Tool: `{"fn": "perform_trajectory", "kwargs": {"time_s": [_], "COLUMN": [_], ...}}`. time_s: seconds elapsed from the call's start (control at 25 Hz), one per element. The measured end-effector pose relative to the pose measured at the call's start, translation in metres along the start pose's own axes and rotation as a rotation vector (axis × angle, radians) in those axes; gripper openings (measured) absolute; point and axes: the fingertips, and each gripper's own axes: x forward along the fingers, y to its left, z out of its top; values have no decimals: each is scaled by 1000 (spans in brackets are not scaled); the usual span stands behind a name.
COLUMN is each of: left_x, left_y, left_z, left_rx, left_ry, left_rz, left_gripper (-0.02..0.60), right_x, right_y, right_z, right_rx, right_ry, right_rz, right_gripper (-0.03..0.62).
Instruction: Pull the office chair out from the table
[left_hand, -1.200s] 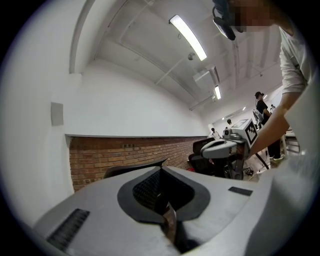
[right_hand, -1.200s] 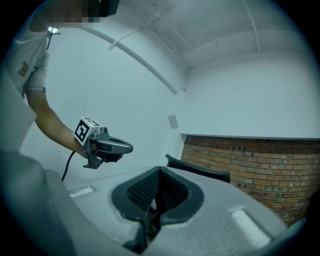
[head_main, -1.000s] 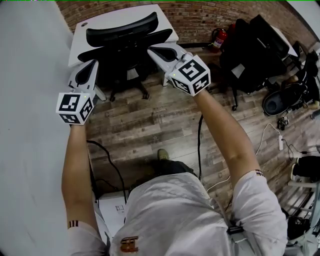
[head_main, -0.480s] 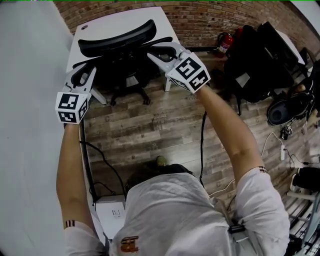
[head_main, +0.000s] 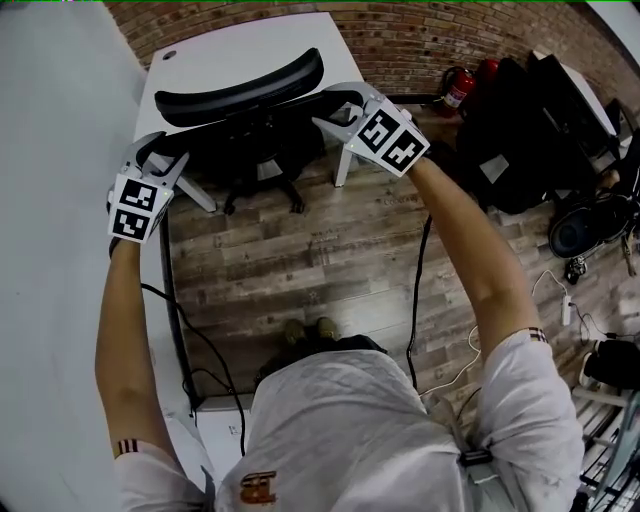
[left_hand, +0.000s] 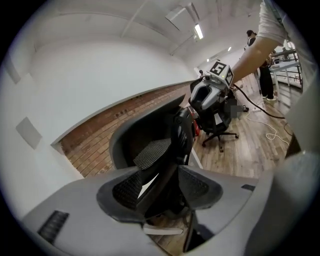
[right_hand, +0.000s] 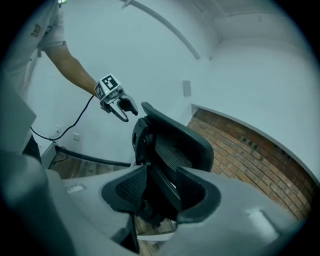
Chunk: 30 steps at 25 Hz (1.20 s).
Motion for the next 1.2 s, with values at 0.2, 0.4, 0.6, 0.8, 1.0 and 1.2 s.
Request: {"fn": "perform_trajectory", "kwargs": {"time_s": [0.2,0.4,0.6,0.8,1.0,1.2], "left_x": [23,45,66,87,104,116], "left_y": [11,22,30,31,28,23], "left_z": [-36,-69,-94,-113,-123,-130], "left_rx": [86,164,251,318,358,365], "left_ry": [123,225,319,382,413,425], "left_rz": [-52,-111,-173,-253,-316,-343], "left_gripper": [242,250,250,250,250,244], "right_x": [24,48,70,92,107,120], "right_y": [-10,-22,-37,-43,-41,-38], "right_z": [-28,-61,-94,-119,-134,-142], "right_rx": [-43,-107,-229,-288,-325,-357], "right_ry": [115,238,384,484,532,549], "right_rz": [31,72,128,220,290,333], "right_gripper": [206,221,230,232,232,230]}}
